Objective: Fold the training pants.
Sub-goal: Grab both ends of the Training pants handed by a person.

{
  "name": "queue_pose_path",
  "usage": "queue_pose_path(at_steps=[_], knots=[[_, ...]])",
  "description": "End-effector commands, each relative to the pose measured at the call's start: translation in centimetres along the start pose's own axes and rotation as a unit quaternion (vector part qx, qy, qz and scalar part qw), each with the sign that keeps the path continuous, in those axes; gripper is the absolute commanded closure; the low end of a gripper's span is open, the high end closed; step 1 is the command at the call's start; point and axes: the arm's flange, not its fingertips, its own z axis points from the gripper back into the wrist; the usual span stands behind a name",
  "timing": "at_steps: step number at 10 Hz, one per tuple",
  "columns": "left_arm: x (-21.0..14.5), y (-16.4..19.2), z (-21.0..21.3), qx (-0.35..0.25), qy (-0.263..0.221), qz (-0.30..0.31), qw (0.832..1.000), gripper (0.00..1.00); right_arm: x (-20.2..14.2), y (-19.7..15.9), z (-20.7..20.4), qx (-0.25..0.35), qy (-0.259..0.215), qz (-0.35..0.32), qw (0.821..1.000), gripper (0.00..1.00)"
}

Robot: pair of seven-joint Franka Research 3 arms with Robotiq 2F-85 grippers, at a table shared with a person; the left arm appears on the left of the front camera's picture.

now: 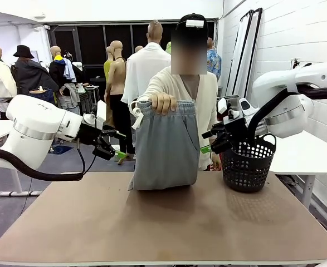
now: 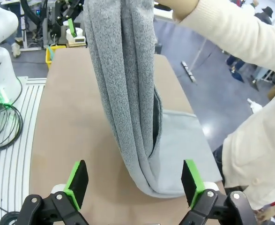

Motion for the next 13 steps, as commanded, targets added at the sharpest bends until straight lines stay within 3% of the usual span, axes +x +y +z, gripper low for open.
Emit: queue_pose_path(at_steps=[1,5,13], knots=[[0.0,0.0,0.0,0.003,-0.004,0.001,1.000,0.00,0.0,0.0,0.0,0.002,-0.005,-0.001,1.000,0.00],[-0.7,1.0,-1.4,0.005,-0.043,0.010,0.999,0.00,0.5,-0.2,-0.7,-0.011,-0.062,0.011,0.998,0.00],[-0.1,2.6,-2.9,0.035,-0.102,0.036,0.994,0.00,0.9,-1.7,-1.4,0.025,-0.122,-0.008,0.992,0.00]])
